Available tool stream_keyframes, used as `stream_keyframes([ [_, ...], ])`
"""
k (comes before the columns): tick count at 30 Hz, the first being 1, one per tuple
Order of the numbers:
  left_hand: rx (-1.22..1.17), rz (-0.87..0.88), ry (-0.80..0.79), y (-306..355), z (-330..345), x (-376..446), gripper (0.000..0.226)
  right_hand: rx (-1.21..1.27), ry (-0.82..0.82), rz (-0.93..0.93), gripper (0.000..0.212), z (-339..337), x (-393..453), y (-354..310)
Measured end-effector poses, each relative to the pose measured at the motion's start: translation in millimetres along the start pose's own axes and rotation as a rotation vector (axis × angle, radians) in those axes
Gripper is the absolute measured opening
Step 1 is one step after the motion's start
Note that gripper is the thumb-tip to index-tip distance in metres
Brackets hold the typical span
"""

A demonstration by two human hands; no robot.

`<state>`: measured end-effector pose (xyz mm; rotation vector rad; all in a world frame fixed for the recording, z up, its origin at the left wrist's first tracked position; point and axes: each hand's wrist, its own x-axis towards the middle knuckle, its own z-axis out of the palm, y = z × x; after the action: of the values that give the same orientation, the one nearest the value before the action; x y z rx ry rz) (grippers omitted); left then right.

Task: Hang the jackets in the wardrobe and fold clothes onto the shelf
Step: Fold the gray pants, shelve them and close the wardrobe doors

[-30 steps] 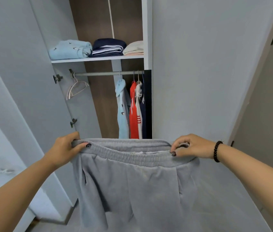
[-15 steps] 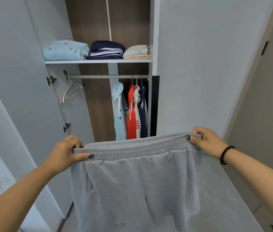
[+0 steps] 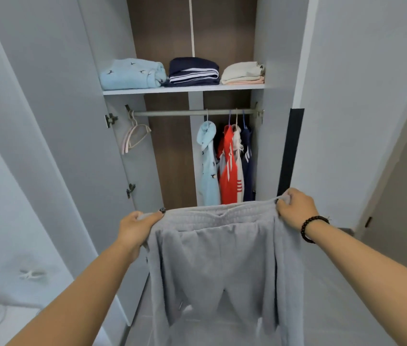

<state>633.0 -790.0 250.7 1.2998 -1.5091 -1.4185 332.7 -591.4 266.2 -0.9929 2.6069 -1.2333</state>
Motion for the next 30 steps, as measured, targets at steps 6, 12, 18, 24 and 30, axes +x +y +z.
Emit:
stream_keyframes([
  [6,-0.287,-0.239,-0.221,9,-4,-5,0.041,0.161,-0.070,0.093,0.018,56,-23,-50],
  [12,-0.249,-0.099,-0.352,20,3,-18,0.018,0.456,-0.458,0.041,0.021,79,-49,-116],
  [18,-0.264,0.121,-0.397,29,1,-31,0.021,0.568,-0.622,-0.008,0.007,72,-53,-146],
  [24,-0.256,0.191,-0.374,36,6,-47,0.020,0.567,-0.915,-0.147,0.021,48,-52,-142],
  [30,-0.157,0.189,-0.437,36,39,-80,0.032,0.339,-0.746,-0.308,0.012,30,-48,-126],
])
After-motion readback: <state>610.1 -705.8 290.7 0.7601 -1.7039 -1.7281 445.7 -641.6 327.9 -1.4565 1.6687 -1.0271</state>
